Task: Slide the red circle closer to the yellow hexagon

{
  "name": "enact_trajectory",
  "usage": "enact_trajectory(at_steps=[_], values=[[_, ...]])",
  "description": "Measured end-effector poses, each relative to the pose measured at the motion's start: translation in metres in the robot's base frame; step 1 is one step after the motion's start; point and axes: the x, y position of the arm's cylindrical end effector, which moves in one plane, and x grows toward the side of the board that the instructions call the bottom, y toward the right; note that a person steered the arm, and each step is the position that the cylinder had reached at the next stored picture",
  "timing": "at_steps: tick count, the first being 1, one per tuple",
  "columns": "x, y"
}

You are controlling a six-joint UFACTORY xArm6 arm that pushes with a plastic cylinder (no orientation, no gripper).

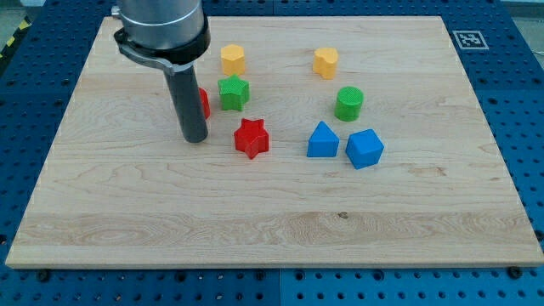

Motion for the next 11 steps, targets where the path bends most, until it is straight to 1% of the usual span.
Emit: enact_trajectory(at_steps=[1, 3, 5, 7, 8, 9, 11], values=[[-0.016, 0.001], [-0.058, -0.031], [-0.094, -0.031], [-0.145, -0.031], [-0.164, -0.045], [-0.174, -0.067], [-0.162, -0.057]])
